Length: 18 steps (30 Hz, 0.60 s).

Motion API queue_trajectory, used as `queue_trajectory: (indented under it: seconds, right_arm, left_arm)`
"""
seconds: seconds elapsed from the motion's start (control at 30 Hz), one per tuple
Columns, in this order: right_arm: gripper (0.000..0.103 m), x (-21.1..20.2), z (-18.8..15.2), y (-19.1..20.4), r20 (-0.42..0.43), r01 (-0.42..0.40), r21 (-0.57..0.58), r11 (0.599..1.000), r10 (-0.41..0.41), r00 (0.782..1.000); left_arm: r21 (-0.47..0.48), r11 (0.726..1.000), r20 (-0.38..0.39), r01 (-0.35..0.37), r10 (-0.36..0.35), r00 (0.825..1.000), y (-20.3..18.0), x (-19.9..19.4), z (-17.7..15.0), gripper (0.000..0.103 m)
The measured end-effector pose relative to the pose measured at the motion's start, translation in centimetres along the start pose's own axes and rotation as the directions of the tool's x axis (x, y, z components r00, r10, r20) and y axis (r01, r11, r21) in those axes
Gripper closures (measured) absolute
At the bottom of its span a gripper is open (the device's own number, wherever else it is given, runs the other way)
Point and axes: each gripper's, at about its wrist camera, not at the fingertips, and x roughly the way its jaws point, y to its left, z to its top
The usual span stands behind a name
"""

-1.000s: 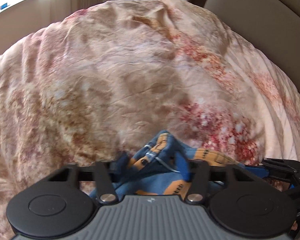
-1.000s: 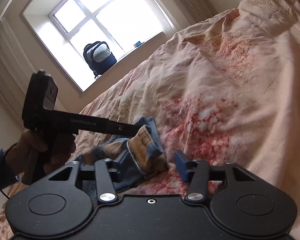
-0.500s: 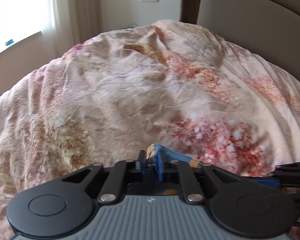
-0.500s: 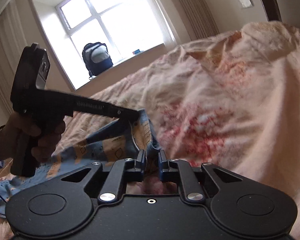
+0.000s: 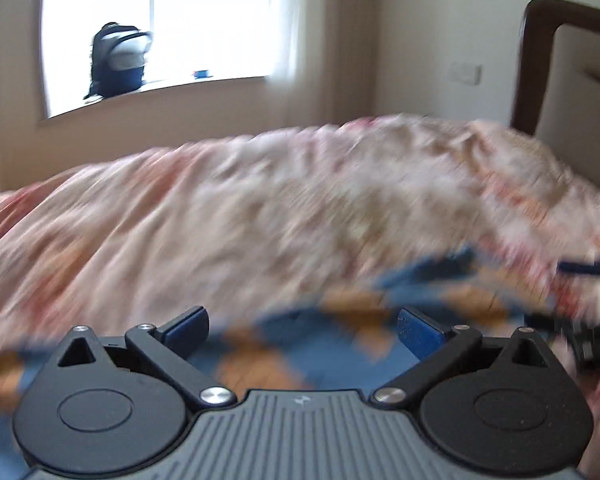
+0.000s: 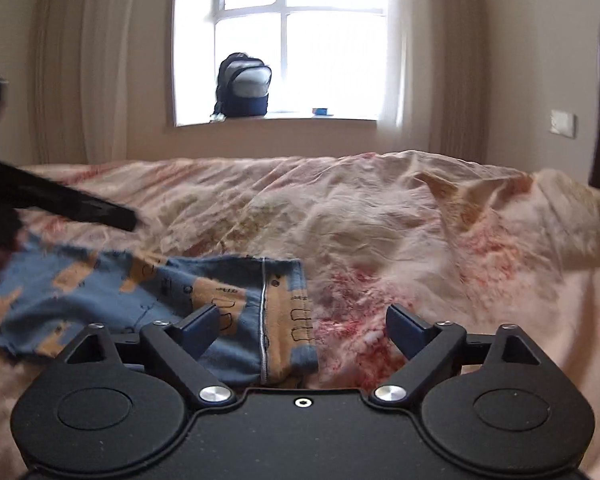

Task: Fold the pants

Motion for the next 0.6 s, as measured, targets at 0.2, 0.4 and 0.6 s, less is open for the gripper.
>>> queue_trajectory:
  seconds: [0.2,0.4,0.6]
  right_arm:
    - [0.001,3.0,-1.5,-0.6,-0.113,0.036,-0.01,0.999,-0.037,0.993]
    - [0.001,0.1,0.6,2.5,-0.029,0.095,-0.143,0.985,-0.1,0.995]
    - [0.001,0.9,1.9,10.7,-0.064,-0.115,-0.307,0.945,0.1,0.993]
  left_arm:
    - [0.207,0.973,-0.12,-0.105,0.132,0.984,2.9,-3.1,-5.6,0.0]
    - [0.116,0.97,-0.141,-0.216,0.231,0.963,8.2,-8.1,-6.9,0.0]
    - [0.039,0.918,-0.216,-0.394,0.393,0.894,12.8,-9.6,-10.0,0.0]
